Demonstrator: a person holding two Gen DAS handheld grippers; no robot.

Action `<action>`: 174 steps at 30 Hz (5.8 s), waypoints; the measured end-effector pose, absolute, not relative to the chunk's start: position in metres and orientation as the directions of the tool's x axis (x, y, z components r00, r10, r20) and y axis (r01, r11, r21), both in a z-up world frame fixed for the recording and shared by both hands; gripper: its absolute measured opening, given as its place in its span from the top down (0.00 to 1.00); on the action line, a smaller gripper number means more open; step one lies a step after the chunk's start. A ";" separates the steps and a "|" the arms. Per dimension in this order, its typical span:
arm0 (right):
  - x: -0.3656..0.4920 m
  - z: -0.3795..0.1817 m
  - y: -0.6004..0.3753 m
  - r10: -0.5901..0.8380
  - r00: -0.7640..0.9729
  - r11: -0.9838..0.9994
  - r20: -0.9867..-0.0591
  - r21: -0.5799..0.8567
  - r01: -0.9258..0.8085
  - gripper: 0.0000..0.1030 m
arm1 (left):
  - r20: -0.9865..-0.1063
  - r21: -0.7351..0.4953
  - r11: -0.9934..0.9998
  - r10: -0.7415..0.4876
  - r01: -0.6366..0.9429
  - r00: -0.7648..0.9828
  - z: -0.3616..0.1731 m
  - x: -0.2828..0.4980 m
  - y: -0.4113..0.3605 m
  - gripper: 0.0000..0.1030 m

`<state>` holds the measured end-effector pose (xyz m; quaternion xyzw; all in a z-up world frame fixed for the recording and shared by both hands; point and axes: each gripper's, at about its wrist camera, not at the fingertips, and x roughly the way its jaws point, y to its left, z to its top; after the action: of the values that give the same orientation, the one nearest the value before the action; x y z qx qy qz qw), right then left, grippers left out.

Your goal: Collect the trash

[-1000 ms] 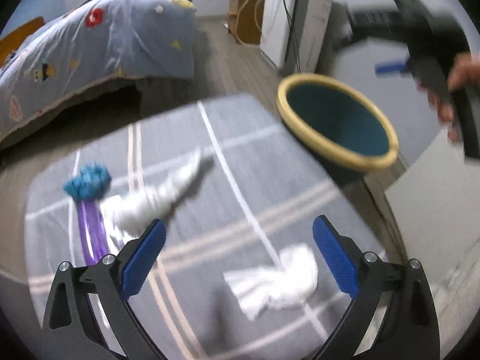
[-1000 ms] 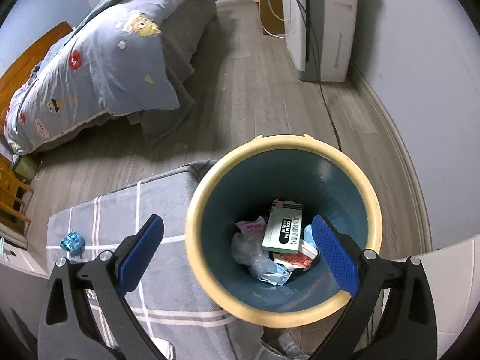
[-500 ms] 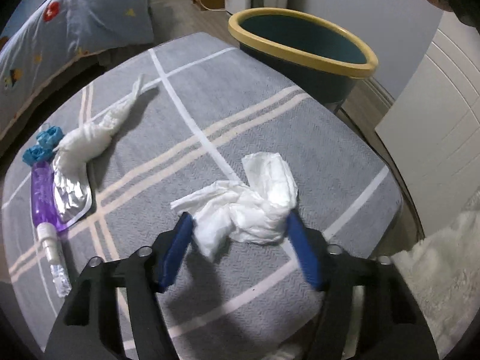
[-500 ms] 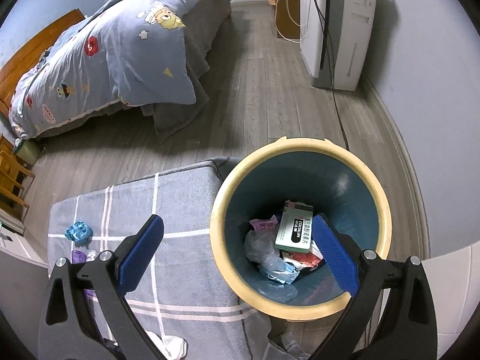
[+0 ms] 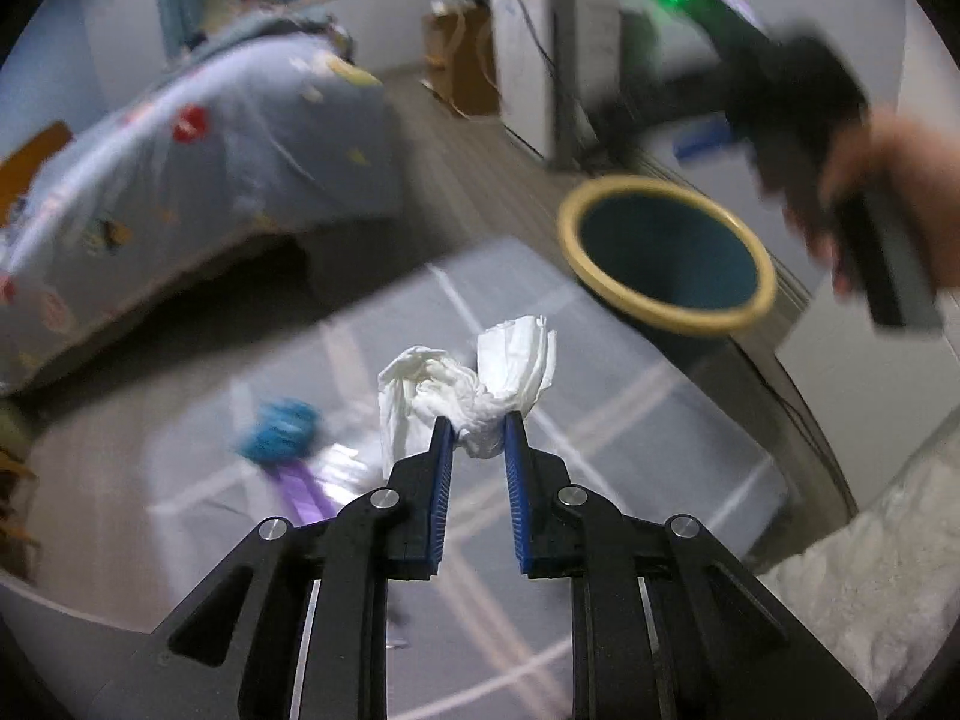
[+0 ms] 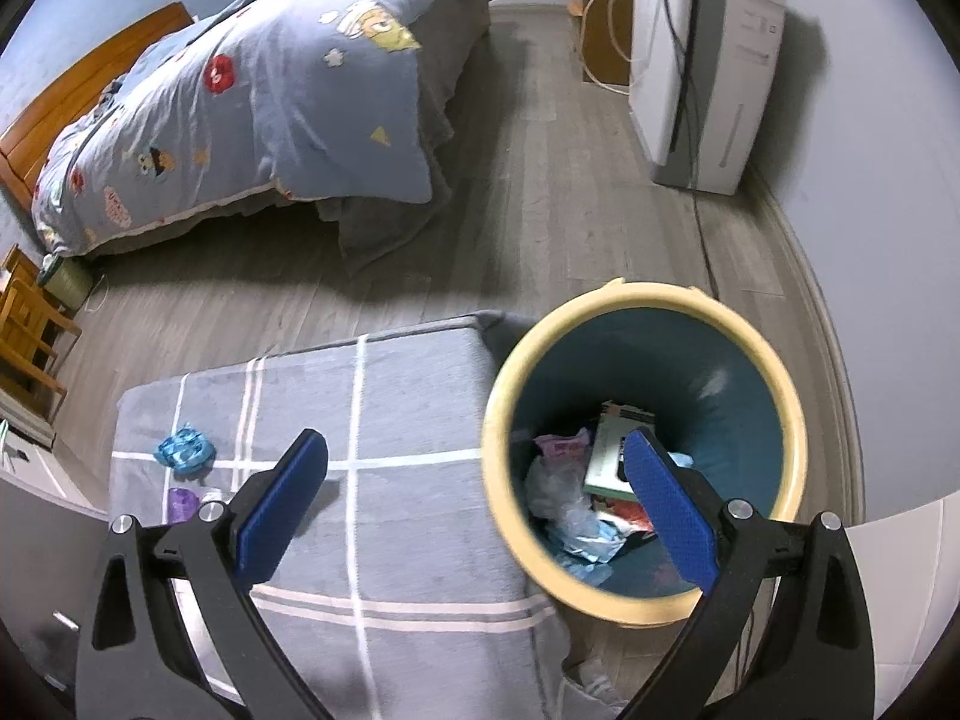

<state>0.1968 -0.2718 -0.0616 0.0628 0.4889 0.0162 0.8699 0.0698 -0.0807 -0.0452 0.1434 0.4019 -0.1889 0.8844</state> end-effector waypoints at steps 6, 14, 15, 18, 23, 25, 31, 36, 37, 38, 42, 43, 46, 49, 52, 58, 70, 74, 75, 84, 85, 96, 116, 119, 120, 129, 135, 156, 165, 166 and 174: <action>0.197 -0.071 -0.237 0.134 0.484 0.989 -0.865 0.146 -0.013 0.06 | -0.725 0.135 0.929 -0.144 0.344 0.674 -0.005 0.080 -0.023 0.82; 0.192 -0.102 -0.165 0.220 0.384 0.971 -0.897 0.162 -0.177 0.06 | -0.727 0.010 0.980 -0.128 0.196 0.674 -0.021 0.097 0.041 0.82; 0.192 -0.106 -0.158 0.223 0.375 0.968 -0.900 0.159 -0.192 0.06 | -0.728 0.011 0.981 -0.123 0.192 0.675 -0.022 0.098 0.048 0.82; 0.194 -0.121 -0.131 0.216 0.336 0.961 -0.917 0.137 -0.242 0.06 | -0.744 -0.009 0.985 -0.121 0.171 0.658 -0.031 0.102 0.062 0.82; 0.197 -0.145 -0.097 0.194 0.274 0.950 -0.942 0.111 -0.292 0.06 | -0.758 -0.031 0.989 -0.117 0.144 0.642 -0.039 0.106 0.085 0.82; 0.198 -0.152 -0.085 0.189 0.254 0.943 -0.949 0.103 -0.315 0.06 | -0.758 -0.044 0.990 -0.122 0.136 0.640 -0.041 0.106 0.091 0.82; 0.192 -0.179 -0.052 0.126 0.186 0.913 -0.974 0.040 -0.406 0.27 | -0.791 -0.065 0.989 -0.131 0.131 0.598 -0.058 0.109 0.104 0.82; 0.193 -0.182 -0.048 0.134 0.159 0.911 -0.978 0.058 -0.408 0.66 | -0.819 -0.075 0.990 -0.129 0.119 0.560 -0.074 0.112 0.106 0.79; 0.194 -0.177 -0.051 0.153 0.166 0.916 -0.974 0.077 -0.395 0.71 | -0.825 -0.075 0.990 -0.128 0.119 0.551 -0.078 0.113 0.105 0.76; 0.197 -0.174 -0.054 0.168 0.169 0.920 -0.971 0.092 -0.382 0.71 | -0.829 -0.073 0.990 -0.127 0.119 0.544 -0.082 0.114 0.103 0.73; 0.202 -0.160 -0.068 0.227 0.187 0.933 -0.956 0.159 -0.323 0.88 | -0.839 -0.081 0.989 -0.133 0.121 0.528 -0.101 0.123 0.094 0.47; 0.204 -0.157 -0.072 0.237 0.192 0.935 -0.952 0.170 -0.312 0.88 | -0.840 -0.078 0.989 -0.132 0.124 0.527 -0.105 0.125 0.090 0.44; 0.207 -0.154 -0.078 0.253 0.197 0.937 -0.947 0.189 -0.295 0.89 | -0.850 -0.057 0.989 -0.120 0.137 0.514 -0.121 0.134 0.077 0.38; 0.206 -0.152 -0.084 0.268 0.197 0.935 -0.943 0.205 -0.291 0.91 | -0.867 -0.061 0.989 -0.121 0.138 0.484 -0.138 0.142 0.071 0.38; 0.214 -0.149 -0.090 0.282 0.203 0.933 -0.938 0.219 -0.285 0.91 | -0.876 -0.070 0.989 -0.124 0.131 0.466 -0.151 0.151 0.069 0.38; 0.216 -0.149 -0.091 0.297 0.198 0.927 -0.934 0.233 -0.293 0.92 | -0.892 -0.104 0.984 -0.156 0.142 0.425 -0.168 0.162 0.064 0.66; 0.216 -0.123 -0.106 0.356 0.260 0.919 -0.898 0.285 -0.273 0.97 | -0.832 -0.088 0.984 -0.160 0.158 0.531 -0.125 0.153 0.063 0.88; 0.217 -0.125 -0.105 0.348 0.266 0.923 -0.899 0.279 -0.265 0.97 | -0.817 -0.112 0.984 -0.169 0.135 0.551 -0.115 0.150 0.065 0.88; 0.218 -0.122 -0.106 0.360 0.274 0.921 -0.892 0.293 -0.257 0.97 | -0.814 -0.104 0.985 -0.164 0.139 0.558 -0.112 0.150 0.065 0.88; 0.221 -0.086 -0.134 0.401 0.361 0.915 -0.842 0.347 -0.206 0.97 | -0.768 -0.056 0.976 -0.176 0.210 0.615 -0.086 0.152 0.040 0.88; 0.220 -0.080 -0.139 0.401 0.375 0.915 -0.836 0.350 -0.199 0.97 | -0.765 -0.055 0.975 -0.181 0.217 0.619 -0.084 0.152 0.036 0.88; 0.211 -0.063 -0.211 0.331 0.447 0.943 -0.831 0.311 -0.118 0.97 | -0.748 -0.031 0.952 -0.225 0.306 0.624 -0.072 0.149 -0.020 0.88; 0.200 -0.097 -0.388 0.185 0.474 0.934 -0.861 0.305 0.189 0.97 | -0.746 -0.049 0.853 -0.377 0.520 0.548 -0.084 0.158 -0.164 0.88; 0.199 -0.103 -0.407 0.175 0.478 0.920 -0.861 0.316 0.233 0.97 | -0.756 -0.046 0.822 -0.400 0.567 0.518 -0.092 0.155 -0.190 0.88; 0.199 -0.105 -0.413 0.174 0.479 0.912 -0.860 0.324 0.251 0.97 | -0.758 -0.040 0.809 -0.407 0.586 0.510 -0.095 0.152 -0.200 0.88; 0.194 -0.116 -0.445 0.187 0.495 0.857 -0.849 0.387 0.340 0.97 | -0.762 -0.047 0.747 -0.456 0.663 0.459 -0.110 0.162 -0.270 0.88; 0.198 -0.115 -0.447 0.184 0.494 0.869 -0.850 0.375 0.323 0.96 | -0.735 0.005 0.738 -0.455 0.675 0.503 -0.107 0.172 -0.292 0.46; 0.203 -0.075 -0.363 0.149 0.519 0.946 -0.842 0.274 0.173 0.06 | -0.724 0.080 0.939 -0.176 0.335 0.667 -0.046 0.155 -0.101 0.07; 0.203 -0.062 -0.263 0.197 0.494 0.975 -0.847 0.220 -0.013 0.06 | -0.721 0.076 0.987 -0.043 0.141 0.691 -0.038 0.114 0.004 0.06; 0.203 -0.063 -0.251 0.205 0.482 0.976 -0.852 0.214 -0.036 0.06 | -0.724 0.073 0.989 -0.035 0.126 0.689 -0.042 0.110 0.009 0.06; 0.199 -0.076 -0.188 0.226 0.423 0.974 -0.877 0.201 -0.103 0.06 | -0.777 0.073 0.995 0.015 0.066 0.630 -0.088 0.092 0.048 0.06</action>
<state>0.1994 -0.1879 -0.0755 0.0580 0.5280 0.0978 0.8416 0.0923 0.0479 -0.0882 0.0471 0.4302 -0.0143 0.9014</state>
